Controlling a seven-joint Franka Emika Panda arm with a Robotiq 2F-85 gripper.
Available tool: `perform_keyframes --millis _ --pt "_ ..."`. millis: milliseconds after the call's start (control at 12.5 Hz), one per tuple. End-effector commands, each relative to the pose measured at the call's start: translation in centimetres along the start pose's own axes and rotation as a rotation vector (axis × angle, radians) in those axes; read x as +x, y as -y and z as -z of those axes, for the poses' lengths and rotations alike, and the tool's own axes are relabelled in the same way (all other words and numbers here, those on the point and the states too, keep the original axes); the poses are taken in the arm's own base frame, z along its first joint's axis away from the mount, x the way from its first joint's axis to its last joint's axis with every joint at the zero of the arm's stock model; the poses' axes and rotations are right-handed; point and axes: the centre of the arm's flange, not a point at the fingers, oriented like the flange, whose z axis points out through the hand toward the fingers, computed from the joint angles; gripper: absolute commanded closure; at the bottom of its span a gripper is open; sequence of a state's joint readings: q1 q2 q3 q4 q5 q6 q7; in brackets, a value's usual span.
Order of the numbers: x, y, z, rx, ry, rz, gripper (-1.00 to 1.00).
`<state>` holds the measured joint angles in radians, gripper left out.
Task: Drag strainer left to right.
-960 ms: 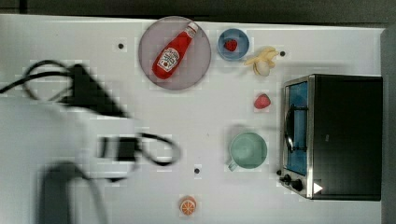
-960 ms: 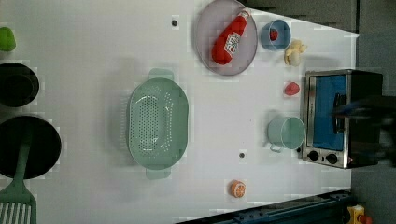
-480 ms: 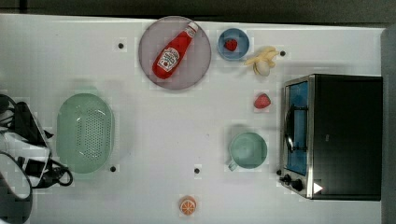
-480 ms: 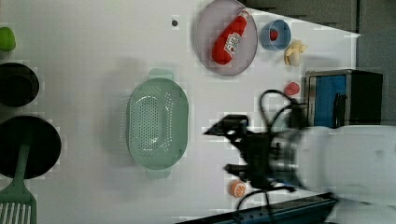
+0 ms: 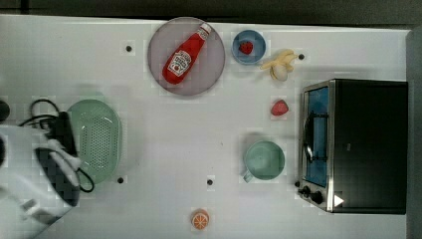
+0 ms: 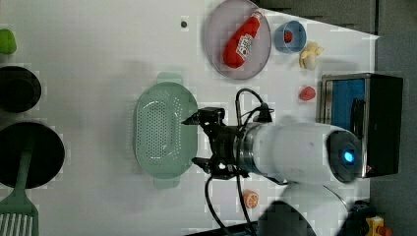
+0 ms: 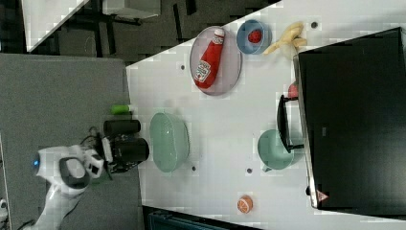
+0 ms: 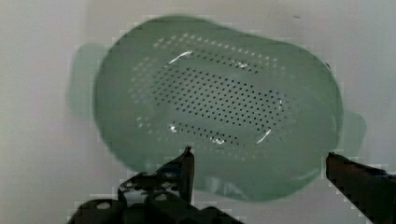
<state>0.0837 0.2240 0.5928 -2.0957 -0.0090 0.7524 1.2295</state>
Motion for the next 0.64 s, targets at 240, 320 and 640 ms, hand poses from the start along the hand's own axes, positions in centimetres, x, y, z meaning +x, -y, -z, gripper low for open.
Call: perform_keyframes --millis 240,320,640 --pt "2.8 1.3 -8.1 -0.025 0.069 -0.177 -1.0" --pt "3.2 1.6 -9.7 -0.022 0.081 -0.19 -1.0" --pt "4.2 1.8 -15.8 -0.015 0.079 -0.215 -1.0"
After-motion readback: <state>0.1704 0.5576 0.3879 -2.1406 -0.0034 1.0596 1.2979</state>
